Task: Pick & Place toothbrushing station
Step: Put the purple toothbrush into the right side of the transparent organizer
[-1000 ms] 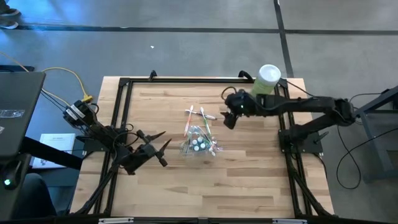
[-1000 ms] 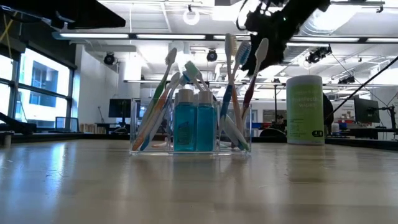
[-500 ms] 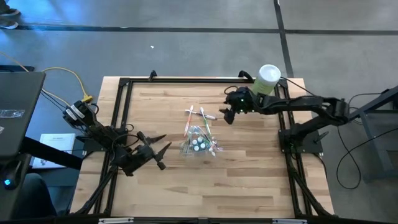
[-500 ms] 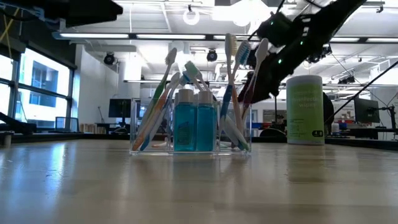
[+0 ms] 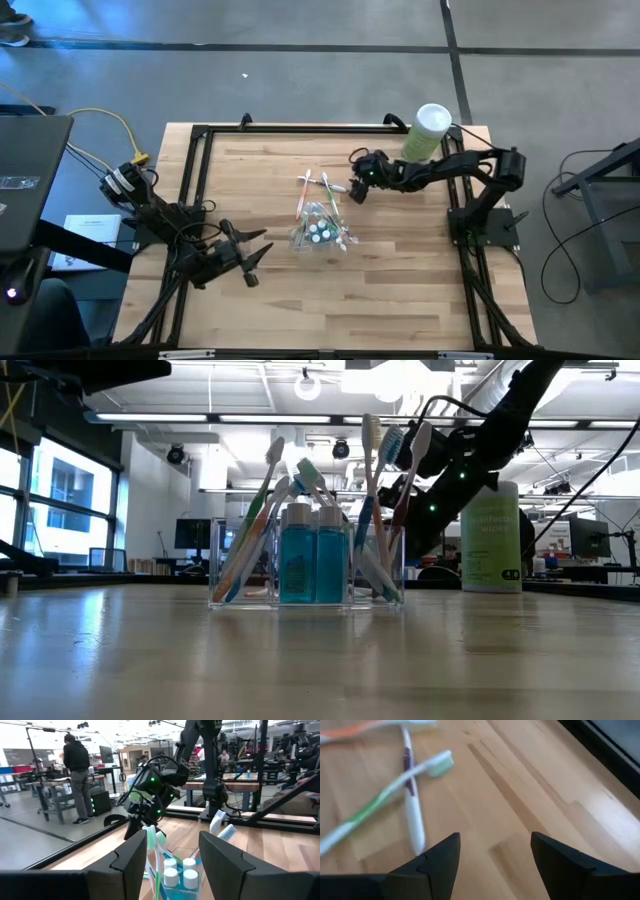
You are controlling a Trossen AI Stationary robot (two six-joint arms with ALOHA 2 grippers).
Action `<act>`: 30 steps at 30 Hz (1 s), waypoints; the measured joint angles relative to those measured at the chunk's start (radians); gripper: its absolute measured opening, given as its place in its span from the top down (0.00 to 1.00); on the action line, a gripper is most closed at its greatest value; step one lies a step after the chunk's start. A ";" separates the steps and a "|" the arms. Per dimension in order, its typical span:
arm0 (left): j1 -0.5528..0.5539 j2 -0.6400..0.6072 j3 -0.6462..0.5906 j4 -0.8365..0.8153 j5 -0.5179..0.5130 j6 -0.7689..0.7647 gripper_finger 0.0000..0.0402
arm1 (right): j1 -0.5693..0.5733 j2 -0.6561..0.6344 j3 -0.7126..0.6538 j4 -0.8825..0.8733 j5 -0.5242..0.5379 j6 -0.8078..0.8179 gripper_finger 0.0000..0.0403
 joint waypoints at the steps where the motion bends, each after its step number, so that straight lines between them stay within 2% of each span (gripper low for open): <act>1: -0.002 0.000 0.000 0.000 0.000 0.000 0.57 | 0.000 0.003 0.000 0.013 -0.015 0.000 0.41; 7: 0.003 0.000 0.000 -0.006 0.002 0.002 0.57 | 0.021 0.011 0.000 0.056 -0.070 0.000 0.41; 19: 0.040 0.004 0.000 -0.105 0.003 -0.009 0.57 | 0.060 0.137 0.000 0.196 -0.016 -0.070 0.41; 30: 0.041 0.004 0.000 -0.105 0.039 -0.080 0.57 | 0.045 0.177 0.002 0.200 0.021 -0.056 0.43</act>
